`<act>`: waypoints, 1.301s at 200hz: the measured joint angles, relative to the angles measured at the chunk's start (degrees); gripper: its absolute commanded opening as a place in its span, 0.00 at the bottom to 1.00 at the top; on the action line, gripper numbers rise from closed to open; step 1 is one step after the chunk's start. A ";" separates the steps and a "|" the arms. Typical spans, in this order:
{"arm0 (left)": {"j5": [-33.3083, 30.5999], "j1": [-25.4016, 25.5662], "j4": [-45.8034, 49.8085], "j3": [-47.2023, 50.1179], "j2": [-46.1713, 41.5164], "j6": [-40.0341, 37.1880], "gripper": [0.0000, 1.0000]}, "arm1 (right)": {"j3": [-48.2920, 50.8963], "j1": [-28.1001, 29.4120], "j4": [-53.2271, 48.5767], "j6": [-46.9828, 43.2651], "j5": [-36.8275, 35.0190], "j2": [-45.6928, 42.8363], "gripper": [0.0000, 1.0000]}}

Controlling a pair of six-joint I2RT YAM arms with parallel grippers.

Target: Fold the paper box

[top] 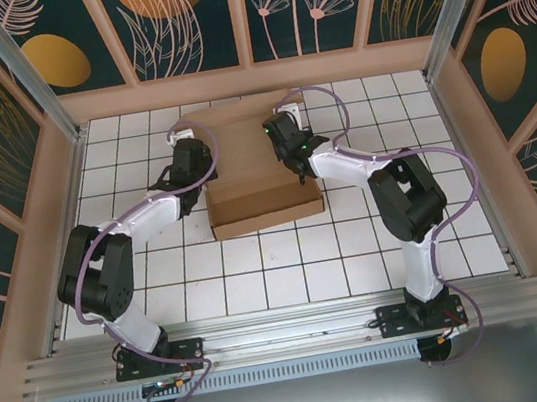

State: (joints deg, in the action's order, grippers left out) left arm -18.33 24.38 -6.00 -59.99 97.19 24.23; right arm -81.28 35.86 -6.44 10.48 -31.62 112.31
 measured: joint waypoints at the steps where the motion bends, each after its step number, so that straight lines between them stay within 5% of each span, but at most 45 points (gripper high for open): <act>1: -0.15 0.04 0.07 -0.02 0.00 0.04 0.00 | 0.09 0.00 0.04 0.02 -0.04 -0.02 0.00; 96: -15.65 6.60 5.03 -4.17 1.88 2.25 0.00 | 0.98 1.38 0.20 1.90 -4.55 -1.07 0.00; 166: -8.46 7.65 -17.42 16.98 -12.83 -5.53 0.03 | 20.92 1.66 15.41 -3.04 -0.90 -17.99 0.00; 244: 2.05 7.67 -33.03 22.49 -11.89 -16.98 0.00 | 34.36 -7.76 27.30 -5.01 18.36 -27.47 0.50; 260: 4.04 7.65 -33.81 22.47 -10.97 -19.28 0.00 | 35.17 -10.12 27.50 -5.90 22.14 -30.49 0.67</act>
State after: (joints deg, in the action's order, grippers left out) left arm -14.28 32.03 -39.81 -37.52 86.21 4.95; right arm -46.11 25.74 21.06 4.58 -9.47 81.82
